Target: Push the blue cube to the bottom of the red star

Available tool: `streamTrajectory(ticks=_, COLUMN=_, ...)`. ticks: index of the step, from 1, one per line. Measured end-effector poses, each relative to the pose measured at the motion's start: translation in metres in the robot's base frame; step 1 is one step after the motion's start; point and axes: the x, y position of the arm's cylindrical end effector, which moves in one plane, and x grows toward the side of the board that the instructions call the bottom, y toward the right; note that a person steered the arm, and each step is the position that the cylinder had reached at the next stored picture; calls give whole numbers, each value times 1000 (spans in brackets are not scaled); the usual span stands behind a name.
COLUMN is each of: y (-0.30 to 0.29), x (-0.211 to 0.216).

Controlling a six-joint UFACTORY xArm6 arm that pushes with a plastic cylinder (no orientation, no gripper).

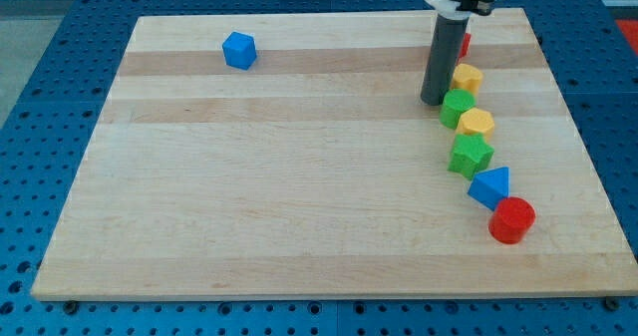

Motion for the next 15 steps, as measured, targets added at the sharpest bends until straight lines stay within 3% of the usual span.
streamTrajectory(ticks=1, y=-30, x=0)
streamTrajectory(ticks=3, y=-170, x=-2)
streamTrajectory(ticks=5, y=-289, x=-35)
streamTrajectory(ticks=6, y=-321, x=-73)
streamTrajectory(ticks=8, y=-317, x=-100)
streamTrajectory(ticks=11, y=-211, x=-102)
streamTrajectory(ticks=15, y=-154, x=-27)
